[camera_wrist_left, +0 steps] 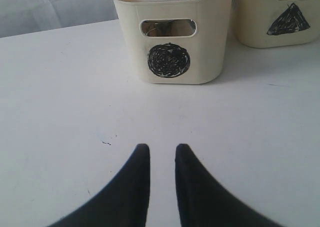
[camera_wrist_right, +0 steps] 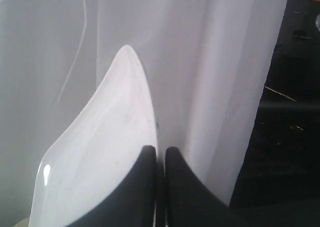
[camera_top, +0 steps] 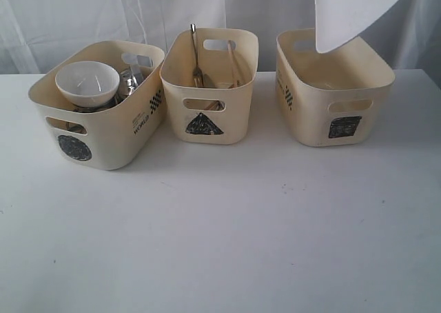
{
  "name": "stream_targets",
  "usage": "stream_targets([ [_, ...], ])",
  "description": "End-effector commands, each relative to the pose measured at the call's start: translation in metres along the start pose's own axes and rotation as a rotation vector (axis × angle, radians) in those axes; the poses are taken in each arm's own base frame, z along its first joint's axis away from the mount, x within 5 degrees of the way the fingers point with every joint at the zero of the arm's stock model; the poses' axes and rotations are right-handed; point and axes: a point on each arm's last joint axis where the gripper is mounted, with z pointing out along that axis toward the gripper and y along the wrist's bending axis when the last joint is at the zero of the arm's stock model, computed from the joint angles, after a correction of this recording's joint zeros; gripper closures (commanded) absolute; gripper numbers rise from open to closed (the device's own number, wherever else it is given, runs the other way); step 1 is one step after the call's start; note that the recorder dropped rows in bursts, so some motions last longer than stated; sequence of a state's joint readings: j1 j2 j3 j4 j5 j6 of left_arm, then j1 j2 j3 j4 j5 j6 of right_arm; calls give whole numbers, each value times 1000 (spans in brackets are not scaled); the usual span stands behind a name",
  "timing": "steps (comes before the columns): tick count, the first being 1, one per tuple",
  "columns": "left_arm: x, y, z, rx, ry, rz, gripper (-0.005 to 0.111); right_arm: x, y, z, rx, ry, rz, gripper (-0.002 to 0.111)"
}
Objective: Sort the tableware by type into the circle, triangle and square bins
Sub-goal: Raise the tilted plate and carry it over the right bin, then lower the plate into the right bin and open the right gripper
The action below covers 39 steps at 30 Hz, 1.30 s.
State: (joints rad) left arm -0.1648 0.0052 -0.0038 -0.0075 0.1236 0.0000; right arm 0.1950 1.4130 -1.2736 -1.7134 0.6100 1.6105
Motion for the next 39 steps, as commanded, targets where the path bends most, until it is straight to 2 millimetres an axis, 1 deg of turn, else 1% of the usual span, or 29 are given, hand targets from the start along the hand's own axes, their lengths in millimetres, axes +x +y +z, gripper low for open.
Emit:
stream_targets([
  [1, 1, 0, 0, -1, 3, -9, 81, 3, -7, 17, 55, -5, -40, 108],
  [5, 1, 0, 0, -1, 3, -9, 81, 16, -8, 36, 60, 30, -63, 108],
  [10, 1, 0, 0, -1, 3, -9, 81, 25, -11, 55, 67, 52, -75, 108],
  [12, 1, 0, 0, -1, 3, -9, 81, 31, -8, 63, 51, 66, -83, 108],
  [17, 1, 0, 0, -1, 3, -9, 81, 47, -1, 75, 32, 105, -106, 108],
  [18, 1, 0, 0, -1, 3, -9, 81, 53, 2, 79, 25, 119, -113, 108],
  [26, 1, 0, 0, -1, 3, -9, 81, 76, 11, 91, 16, 169, -157, 108],
  [35, 1, 0, 0, -1, 3, -9, 81, 92, 20, 99, -28, 203, -167, 108],
  [39, 1, 0, 0, -1, 3, -9, 81, 102, 27, 103, -76, 227, -172, 108],
])
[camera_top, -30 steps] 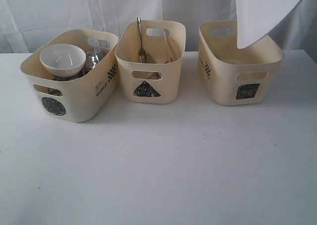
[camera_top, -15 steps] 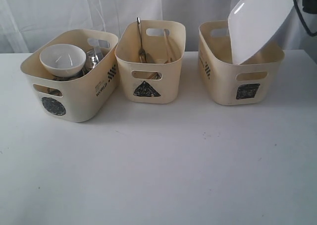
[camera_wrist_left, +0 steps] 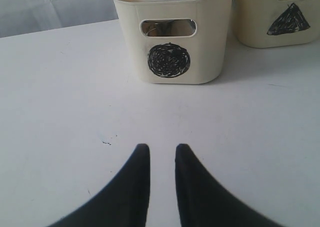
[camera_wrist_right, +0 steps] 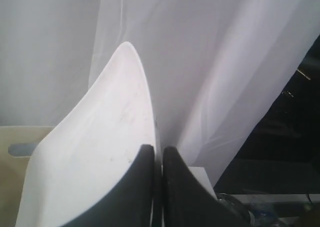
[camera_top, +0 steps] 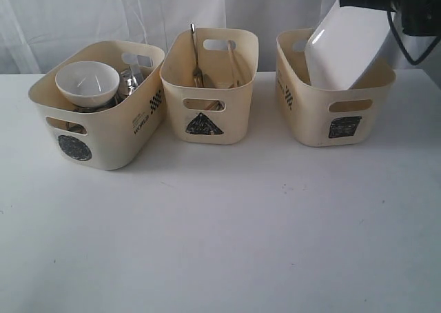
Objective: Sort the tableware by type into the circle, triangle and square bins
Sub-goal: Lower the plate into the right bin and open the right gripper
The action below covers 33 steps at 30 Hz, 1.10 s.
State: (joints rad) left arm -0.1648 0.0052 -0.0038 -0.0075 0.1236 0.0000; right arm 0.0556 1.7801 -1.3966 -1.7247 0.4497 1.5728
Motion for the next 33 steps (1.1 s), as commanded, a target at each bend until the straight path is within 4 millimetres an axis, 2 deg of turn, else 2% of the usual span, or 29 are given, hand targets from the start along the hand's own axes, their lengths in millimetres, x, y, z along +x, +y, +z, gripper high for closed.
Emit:
stream_targets([
  [1, 1, 0, 0, -1, 3, -9, 81, 2, 4, 5, -35, -2, -21, 108],
  [6, 1, 0, 0, -1, 3, -9, 81, 11, 10, 12, -62, 23, -31, 108],
  [18, 1, 0, 0, -1, 3, -9, 81, 14, 11, 14, -62, 29, -32, 108],
  [21, 1, 0, 0, -1, 3, -9, 81, 16, 11, 15, -46, 34, -35, 102],
  [27, 1, 0, 0, -1, 3, -9, 81, 17, 11, 16, -45, 36, -36, 82],
  [33, 1, 0, 0, -1, 3, -9, 81, 17, 11, 16, -45, 36, -36, 78],
])
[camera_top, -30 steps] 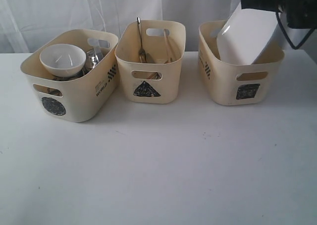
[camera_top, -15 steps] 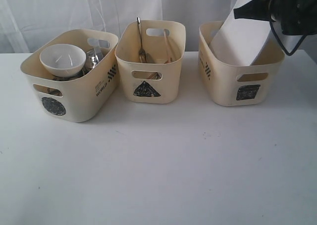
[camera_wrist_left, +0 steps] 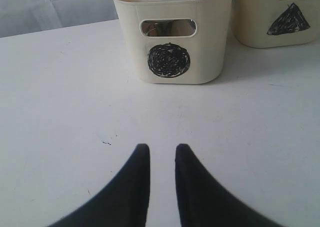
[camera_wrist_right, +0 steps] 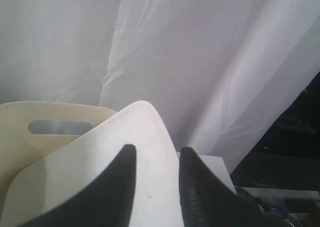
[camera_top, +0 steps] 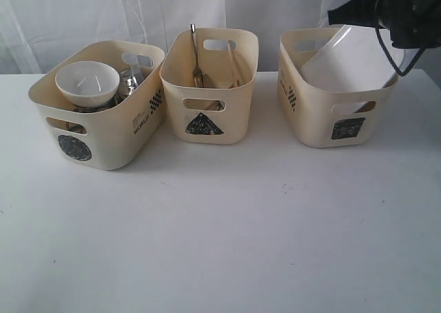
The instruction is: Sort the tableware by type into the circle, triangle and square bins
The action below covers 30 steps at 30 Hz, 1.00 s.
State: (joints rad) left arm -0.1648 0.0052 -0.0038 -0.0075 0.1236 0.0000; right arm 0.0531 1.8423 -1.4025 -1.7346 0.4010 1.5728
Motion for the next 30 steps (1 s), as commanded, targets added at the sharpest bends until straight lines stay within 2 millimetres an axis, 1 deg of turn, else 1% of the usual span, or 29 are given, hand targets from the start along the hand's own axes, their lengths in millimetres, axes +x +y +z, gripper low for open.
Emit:
stream_targets([
  [1, 1, 0, 0, -1, 3, -9, 81, -4, -3, -1, 10, -13, -3, 78],
  [5, 1, 0, 0, -1, 3, -9, 81, -11, -9, -7, 34, -33, 5, 78],
  [8, 1, 0, 0, -1, 3, -9, 81, -26, -19, -19, 69, -72, 24, 78],
  [12, 1, 0, 0, -1, 3, -9, 81, -40, -38, -42, 130, -61, 178, 79],
  [13, 1, 0, 0, -1, 3, -9, 81, -44, -41, -49, 129, -49, 191, 81],
  [14, 1, 0, 0, -1, 3, -9, 81, -46, -43, -56, 116, -34, 175, 85],
  [16, 1, 0, 0, -1, 3, -9, 81, -48, -45, -69, 65, -27, 122, 97],
  [18, 1, 0, 0, -1, 3, -9, 81, -48, -50, -85, 46, -25, 132, 109],
  [21, 1, 0, 0, -1, 3, -9, 81, -42, -59, -110, 42, -22, 161, 108],
  [24, 1, 0, 0, -1, 3, -9, 81, -28, -66, -135, 32, -16, 156, 108],
  [30, 1, 0, 0, -1, 3, -9, 81, -1, -77, -198, -78, -91, 168, 108],
])
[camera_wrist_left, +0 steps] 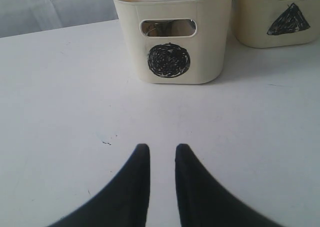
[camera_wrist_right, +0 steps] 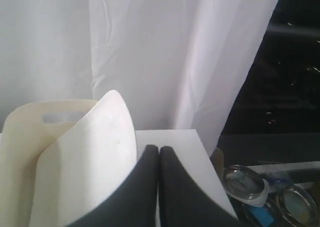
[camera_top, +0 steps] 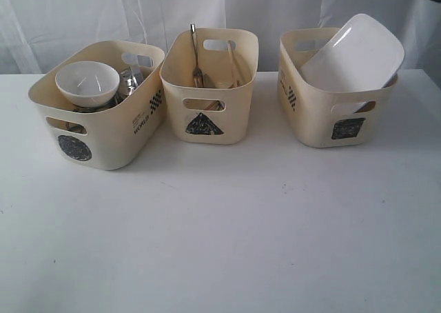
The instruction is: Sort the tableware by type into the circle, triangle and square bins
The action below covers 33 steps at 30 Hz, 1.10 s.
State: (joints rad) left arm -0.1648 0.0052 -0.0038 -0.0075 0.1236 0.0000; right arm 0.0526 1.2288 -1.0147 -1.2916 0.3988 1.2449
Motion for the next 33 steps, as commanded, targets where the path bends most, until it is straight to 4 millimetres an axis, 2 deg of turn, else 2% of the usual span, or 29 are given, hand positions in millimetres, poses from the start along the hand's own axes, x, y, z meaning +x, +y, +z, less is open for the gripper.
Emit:
stream_targets([
  [1, 1, 0, 0, -1, 3, -9, 81, 16, -10, -49, -106, -70, 3, 108],
  [6, 1, 0, 0, -1, 3, -9, 81, 42, -21, -107, -215, -185, 21, 108],
  [7, 1, 0, 0, -1, 3, -9, 81, 54, -26, -128, -251, -239, 30, 108],
  [9, 1, 0, 0, -1, 3, -9, 81, 71, -31, -154, -292, -311, 53, 108],
  [13, 1, 0, 0, -1, 3, -9, 81, 108, -45, -181, -269, -360, 191, 108],
  [16, 1, 0, 0, -1, 3, -9, 81, 131, -58, -188, -186, -315, 348, 108],
  [18, 1, 0, 0, -1, 3, -9, 81, 138, -65, -192, -133, -279, 441, 108],
  [23, 1, 0, 0, -1, 3, -9, 81, 143, -64, -195, -158, -246, 437, 108],
  [27, 1, 0, 0, -1, 3, -9, 81, 147, -61, -194, -180, -189, 519, 108],
  [33, 1, 0, 0, -1, 3, -9, 81, 146, -61, -194, -163, -207, 299, 108],
])
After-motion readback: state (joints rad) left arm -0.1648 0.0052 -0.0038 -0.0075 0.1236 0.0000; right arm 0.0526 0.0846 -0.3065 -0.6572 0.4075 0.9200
